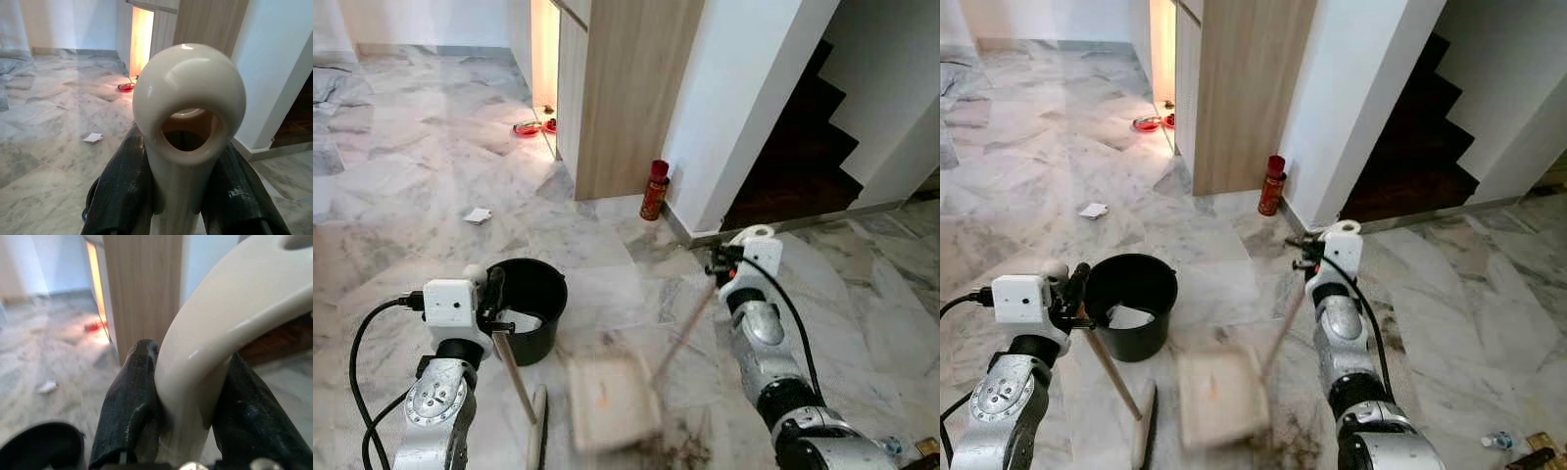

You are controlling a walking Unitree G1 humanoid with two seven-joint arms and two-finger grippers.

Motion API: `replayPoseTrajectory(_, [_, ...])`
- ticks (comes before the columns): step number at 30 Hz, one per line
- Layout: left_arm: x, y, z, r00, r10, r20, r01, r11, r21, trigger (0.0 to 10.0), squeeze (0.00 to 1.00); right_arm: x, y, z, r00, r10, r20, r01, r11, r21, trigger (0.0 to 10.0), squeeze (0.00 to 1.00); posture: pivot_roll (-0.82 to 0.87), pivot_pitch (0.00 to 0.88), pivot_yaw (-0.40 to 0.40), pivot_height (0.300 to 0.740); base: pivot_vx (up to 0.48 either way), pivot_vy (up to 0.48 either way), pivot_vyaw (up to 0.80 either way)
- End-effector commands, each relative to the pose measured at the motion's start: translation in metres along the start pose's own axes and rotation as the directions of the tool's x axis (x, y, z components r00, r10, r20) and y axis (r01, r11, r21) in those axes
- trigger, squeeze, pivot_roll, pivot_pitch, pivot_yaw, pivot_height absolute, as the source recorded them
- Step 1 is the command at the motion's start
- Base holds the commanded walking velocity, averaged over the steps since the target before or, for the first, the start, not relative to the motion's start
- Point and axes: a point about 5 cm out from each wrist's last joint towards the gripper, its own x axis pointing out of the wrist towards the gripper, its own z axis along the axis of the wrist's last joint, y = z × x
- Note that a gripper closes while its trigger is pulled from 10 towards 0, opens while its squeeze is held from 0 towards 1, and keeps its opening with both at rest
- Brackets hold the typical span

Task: Sweep floor

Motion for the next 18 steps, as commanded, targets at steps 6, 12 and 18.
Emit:
replayPoseTrajectory(6, [0.001, -0.006, 0.011, 0.998, -0.017, 0.056, 0.016, 1.0, 0.019, 10.0, 0.0, -0.011, -0.002, -0.021, 0.997, -0.022, -0.074, 0.019, 0.999, -0.049, 10.0, 0.0, 0.25, 0.019, -0.178, 0.74, 0.0, 0.0, 0.0])
replayPoseTrajectory(12, [-0.001, -0.005, 0.008, 0.999, -0.015, 0.045, 0.014, 1.0, 0.021, 10.0, 0.0, -0.013, 0.003, -0.025, 0.997, -0.018, -0.072, 0.015, 0.999, -0.04, 10.0, 0.0, 0.25, 0.026, -0.175, 0.74, 0.0, 0.0, 0.0])
replayPoseTrajectory(18, [-0.002, -0.004, 0.009, 0.999, -0.016, 0.044, 0.014, 1.0, 0.025, 10.0, 0.0, -0.014, 0.002, -0.026, 0.997, -0.033, -0.076, 0.03, 0.999, -0.04, 10.0, 0.0, 0.26, 0.035, -0.175, 0.74, 0.0, 0.0, 0.0])
